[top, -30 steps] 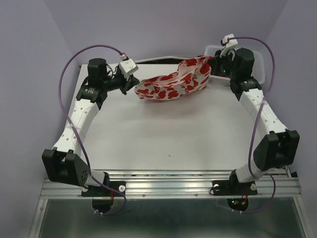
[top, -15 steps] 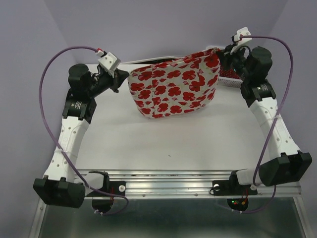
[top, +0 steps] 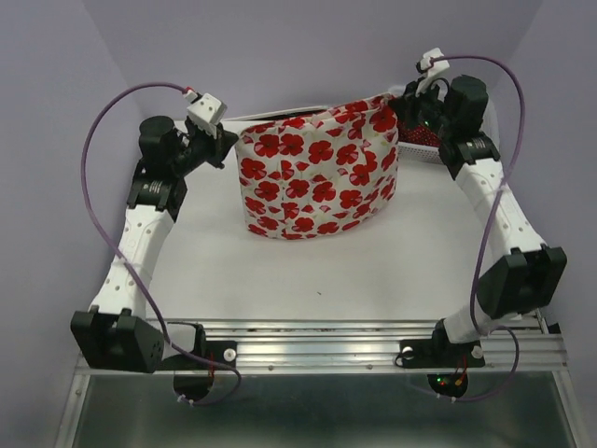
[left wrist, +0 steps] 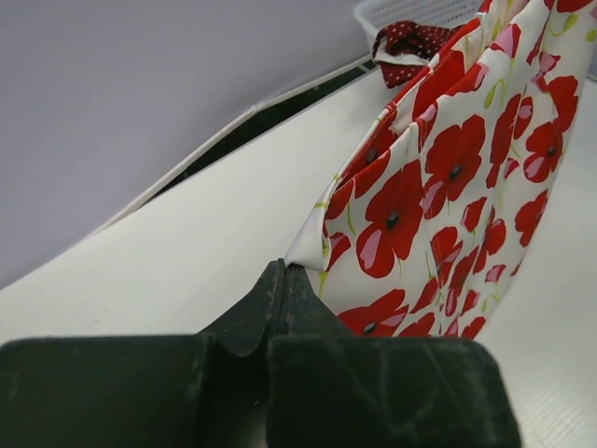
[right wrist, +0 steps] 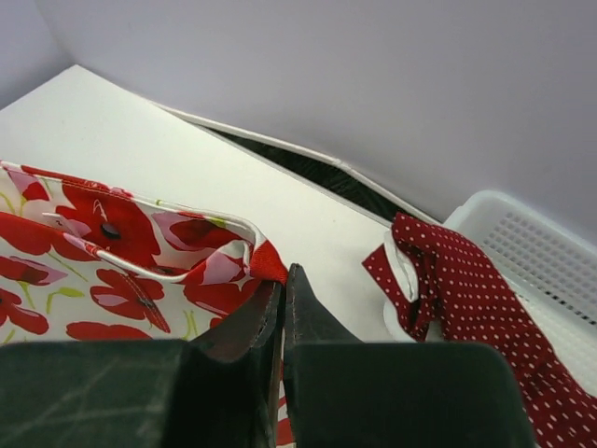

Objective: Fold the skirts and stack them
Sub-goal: Flatten the skirt out

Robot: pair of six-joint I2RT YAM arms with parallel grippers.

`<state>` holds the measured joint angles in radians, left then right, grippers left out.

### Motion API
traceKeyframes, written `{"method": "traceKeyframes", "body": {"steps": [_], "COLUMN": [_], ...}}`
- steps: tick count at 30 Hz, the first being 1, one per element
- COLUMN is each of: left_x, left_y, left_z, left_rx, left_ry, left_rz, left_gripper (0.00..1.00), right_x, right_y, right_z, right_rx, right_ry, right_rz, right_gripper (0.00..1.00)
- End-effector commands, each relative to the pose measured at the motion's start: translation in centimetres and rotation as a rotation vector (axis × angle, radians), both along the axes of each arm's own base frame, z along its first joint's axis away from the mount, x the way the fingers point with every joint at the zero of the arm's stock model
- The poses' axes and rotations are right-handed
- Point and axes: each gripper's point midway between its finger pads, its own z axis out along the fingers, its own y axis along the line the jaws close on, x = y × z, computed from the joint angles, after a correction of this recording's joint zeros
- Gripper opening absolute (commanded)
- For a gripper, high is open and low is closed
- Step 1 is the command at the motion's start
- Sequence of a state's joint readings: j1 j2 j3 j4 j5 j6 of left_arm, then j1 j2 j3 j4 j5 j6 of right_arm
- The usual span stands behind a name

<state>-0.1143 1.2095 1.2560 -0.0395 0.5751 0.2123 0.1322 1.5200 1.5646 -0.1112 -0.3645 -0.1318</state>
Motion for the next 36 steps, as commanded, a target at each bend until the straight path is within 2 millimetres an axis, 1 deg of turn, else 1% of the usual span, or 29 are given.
{"method": "traceKeyframes", "body": {"steps": [1,3,6,7,8,9,10,12,13,15,17,18,19,21,22,23,24,25,26,27,28,29,30,31,32,33,34,35,36], "left_x": [4.9,7.1,8.8,9.8,10.1,10.7,10.6,10.5,10.5,10.2,9.7,8.7,8.7,7.4,5.9,4.7,3.1,1.4,-0.5,-2.2,-5.1,-8.2,-9.4,-11.6,-13.7,-14.5,-15.4,-16.1,-16.4], "left_y": [2.4,3.3,4.2,5.9,6.3,6.8,7.5,8.1,8.2,7.9,7.6,7.4,7.3,6.6,6.4,6.0,5.6,5.2,5.1,4.6,3.8,3.5,3.6,3.7,3.8,4.1,4.2,4.3,4.4], "left_z": [3.6,5.3,8.3,10.4,11.4,11.8,13.7,14.8,14.9,13.9,11.3,11.0,7.0,3.2,2.2,-3.0,-4.1,-8.8,-11.8,-13.6,-16.1,-18.6,-19.6,-20.3,-21.2,-21.3,-20.3,-20.2,-19.1], "left_rx": [-0.006,-0.014,-0.035,-0.036,-0.043,-0.041,-0.034,-0.012,-0.005,0.019,0.062,0.097,0.122,0.182,0.216,0.28,0.332,0.385,0.492,0.537,0.584,0.621,0.727,0.767,0.788,0.826,0.864,0.871,0.871], "left_ry": [-0.121,-0.172,-0.234,-0.273,-0.286,-0.292,-0.332,-0.368,-0.374,-0.359,-0.327,-0.344,-0.28,-0.247,-0.255,-0.193,-0.206,-0.134,-0.12,-0.115,-0.105,-0.043,-0.103,-0.127,-0.106,-0.126,-0.19,-0.194,-0.218], "left_rz": [0.094,0.115,0.123,0.152,0.16,0.162,0.172,0.177,0.171,0.142,0.115,0.103,0.08,0.011,-0.008,-0.07,-0.11,-0.166,-0.236,-0.299,-0.373,-0.453,-0.512,-0.537,-0.579,-0.583,-0.569,-0.559,-0.517], "left_gripper": [0.0,0.0,0.0,0.0,0.0,0.0,0.0,0.0,0.0,0.0,0.0,0.0,0.0,0.0,0.0,0.0,0.0,0.0,0.03,0.05,0.07,0.13,0.35,0.46,0.55,0.72,0.76,0.78,0.81], "right_x": [4.4,6.0,9.1,9.6,10.6,10.7,10.9,11.2,11.1,10.8,10.5,10.0,9.3,8.1,7.0,5.3,4.3,3.2,0.8,-0.4,-2.3,-4.0,-6.9,-8.5,-10.3,-11.4,-12.3,-12.5,-12.5], "right_y": [1.4,2.0,2.6,3.3,3.4,4.2,4.3,5.0,5.2,6.2,7.2,7.6,8.5,9.1,9.5,9.7,9.6,9.3,8.6,8.1,7.3,6.7,5.9,5.1,4.2,3.5,2.2,1.6,1.3], "right_z": [2.4,2.6,4.0,4.6,5.9,6.5,7.5,9.0,9.3,9.2,6.4,4.0,2.6,-0.7,-2.6,-6.6,-8.3,-10.8,-14.3,-15.8,-18.0,-19.3,-20.3,-21.1,-22.1,-20.6,-22.2,-22.0,-21.2], "right_rx": [0.052,0.063,0.084,0.088,0.102,0.108,0.118,0.134,0.141,0.143,0.126,0.108,0.088,0.004,-0.03,-0.099,-0.133,-0.171,-0.252,-0.301,-0.416,-0.469,-0.519,-0.581,-0.638,-0.678,-0.727,-0.76,-0.768], "right_ry": [-0.05,-0.058,-0.095,-0.107,-0.139,-0.154,-0.18,-0.227,-0.235,-0.247,-0.186,-0.149,-0.131,-0.116,-0.094,-0.04,-0.025,0.024,0.075,0.086,0.084,0.095,0.098,0.098,0.117,0.066,0.103,0.09,0.078], "right_rz": [0.042,0.062,0.072,0.084,0.085,0.105,0.108,0.123,0.14,0.178,0.219,0.25,0.284,0.327,0.381,0.42,0.447,0.468,0.502,0.519,0.573,0.607,0.641,0.656,0.683,0.654,0.625,0.603,0.575], "right_gripper": [0.01,0.01,0.01,0.01,0.01,0.01,0.01,0.01,0.01,0.01,0.01,0.01,0.01,0.01,0.01,0.04,0.04,0.04,0.06,0.07,0.13,0.23,0.42,0.76,0.87,0.93,0.99,1.0,1.0]}}
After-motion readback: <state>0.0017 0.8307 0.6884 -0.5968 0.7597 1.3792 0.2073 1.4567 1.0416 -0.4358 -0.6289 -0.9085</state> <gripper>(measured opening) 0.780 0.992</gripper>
